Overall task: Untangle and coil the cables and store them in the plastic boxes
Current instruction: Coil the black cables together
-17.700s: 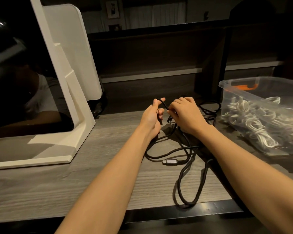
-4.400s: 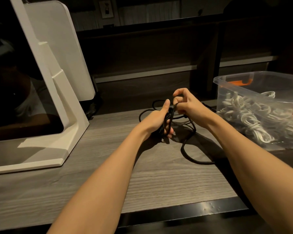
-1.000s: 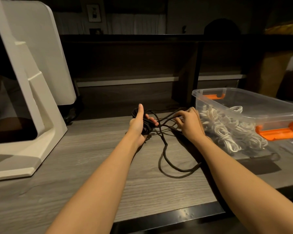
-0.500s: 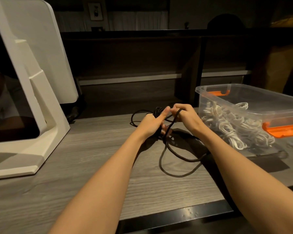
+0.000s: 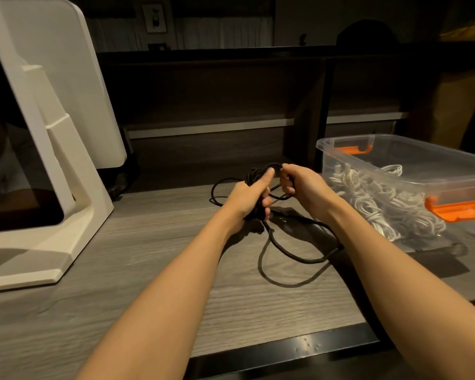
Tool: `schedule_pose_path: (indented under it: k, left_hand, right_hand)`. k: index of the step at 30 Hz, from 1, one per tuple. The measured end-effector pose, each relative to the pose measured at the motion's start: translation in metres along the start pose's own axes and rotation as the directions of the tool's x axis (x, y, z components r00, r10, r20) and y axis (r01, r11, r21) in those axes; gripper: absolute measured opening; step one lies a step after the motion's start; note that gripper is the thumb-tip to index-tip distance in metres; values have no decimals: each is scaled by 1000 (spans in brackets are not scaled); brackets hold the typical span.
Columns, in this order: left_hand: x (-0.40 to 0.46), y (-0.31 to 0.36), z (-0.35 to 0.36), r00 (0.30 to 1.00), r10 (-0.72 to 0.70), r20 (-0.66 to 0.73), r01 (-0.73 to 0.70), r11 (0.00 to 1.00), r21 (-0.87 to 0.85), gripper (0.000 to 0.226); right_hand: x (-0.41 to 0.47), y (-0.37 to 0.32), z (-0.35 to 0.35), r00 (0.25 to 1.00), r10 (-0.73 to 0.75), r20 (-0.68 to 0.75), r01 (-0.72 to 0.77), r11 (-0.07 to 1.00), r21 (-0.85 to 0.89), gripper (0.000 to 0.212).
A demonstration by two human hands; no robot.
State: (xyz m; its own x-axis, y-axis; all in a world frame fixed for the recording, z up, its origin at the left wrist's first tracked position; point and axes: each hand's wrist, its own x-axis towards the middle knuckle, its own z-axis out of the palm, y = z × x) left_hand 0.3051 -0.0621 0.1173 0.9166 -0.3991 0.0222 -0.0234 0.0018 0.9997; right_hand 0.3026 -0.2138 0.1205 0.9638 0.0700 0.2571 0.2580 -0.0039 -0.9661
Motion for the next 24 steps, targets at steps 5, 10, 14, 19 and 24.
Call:
schedule_pose_path:
  k: [5, 10, 14, 19, 24]
  left_hand:
    - [-3, -3, -7, 998, -16, -63, 0, 968, -250, 44]
    - [-7, -2, 0, 999, 26, -32, -38, 900, -434, 46]
    - [-4, -2, 2, 995, 42, -87, -78, 888, -453, 50]
    - [-2, -2, -2, 993, 34, -116, -97, 792, -602, 49]
    - [3, 3, -3, 989, -33, -146, -72, 747, -661, 47]
  right_hand:
    - [-4, 8, -4, 989, -140, 53, 147, 837, -528, 36]
    - [0, 14, -3, 995, -74, 69, 101, 725, -681, 26]
    - [4, 17, -6, 993, -102, 64, 108, 513, -851, 8]
    - [0, 19, -5, 983, -184, 18, 67, 265, -962, 24]
    - [1, 21, -4, 970, -243, 11, 46, 138, -989, 26]
